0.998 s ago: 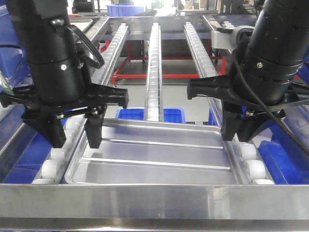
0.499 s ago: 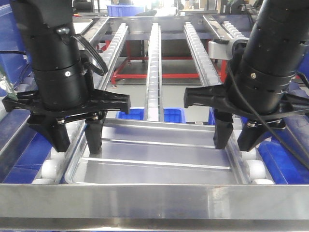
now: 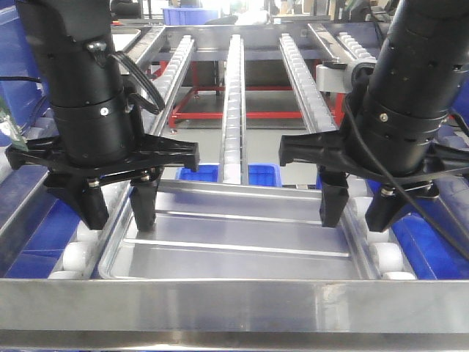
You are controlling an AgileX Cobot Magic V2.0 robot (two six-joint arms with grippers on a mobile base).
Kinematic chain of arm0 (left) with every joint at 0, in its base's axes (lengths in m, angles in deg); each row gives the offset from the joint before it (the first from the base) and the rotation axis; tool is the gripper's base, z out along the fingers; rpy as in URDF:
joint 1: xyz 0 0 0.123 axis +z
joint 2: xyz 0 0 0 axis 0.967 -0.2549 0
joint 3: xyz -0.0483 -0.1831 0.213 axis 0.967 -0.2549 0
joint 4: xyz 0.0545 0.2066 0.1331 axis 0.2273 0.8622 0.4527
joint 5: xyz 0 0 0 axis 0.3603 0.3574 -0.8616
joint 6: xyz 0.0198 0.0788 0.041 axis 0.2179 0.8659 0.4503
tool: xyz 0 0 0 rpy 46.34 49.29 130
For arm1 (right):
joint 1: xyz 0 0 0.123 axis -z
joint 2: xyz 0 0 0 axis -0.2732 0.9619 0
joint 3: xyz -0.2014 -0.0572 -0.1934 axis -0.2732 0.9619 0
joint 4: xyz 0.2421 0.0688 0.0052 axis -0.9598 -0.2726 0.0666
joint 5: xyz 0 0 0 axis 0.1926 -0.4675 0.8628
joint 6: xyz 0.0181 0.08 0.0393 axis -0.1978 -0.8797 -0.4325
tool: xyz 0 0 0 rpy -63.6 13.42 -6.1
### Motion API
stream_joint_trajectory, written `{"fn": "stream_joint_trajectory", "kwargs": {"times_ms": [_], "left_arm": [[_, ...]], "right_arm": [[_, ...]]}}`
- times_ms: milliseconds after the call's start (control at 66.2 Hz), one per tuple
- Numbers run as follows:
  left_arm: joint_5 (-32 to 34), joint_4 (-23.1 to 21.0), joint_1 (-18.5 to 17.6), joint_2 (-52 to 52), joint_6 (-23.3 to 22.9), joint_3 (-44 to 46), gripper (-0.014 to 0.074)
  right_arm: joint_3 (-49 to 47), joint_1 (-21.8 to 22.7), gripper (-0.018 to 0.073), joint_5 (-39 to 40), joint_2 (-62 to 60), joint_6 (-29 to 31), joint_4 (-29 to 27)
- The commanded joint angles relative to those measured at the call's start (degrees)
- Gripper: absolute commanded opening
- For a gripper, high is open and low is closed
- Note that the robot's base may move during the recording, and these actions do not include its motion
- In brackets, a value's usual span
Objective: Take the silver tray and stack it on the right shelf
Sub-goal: 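Close left and right grippers on the tray's opposite side rims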
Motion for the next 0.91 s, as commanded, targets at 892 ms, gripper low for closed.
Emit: {"fn": "stream_joint_trajectory", "kwargs": {"times_ms": [892], "left_arm": [[-1.50,-0.03,-0.37,0.97,-0.23,1.64,0.0213]], "right_arm": [[-1.90,-0.04,0.0392,3.28,-0.68,0.41,0.32]]}}
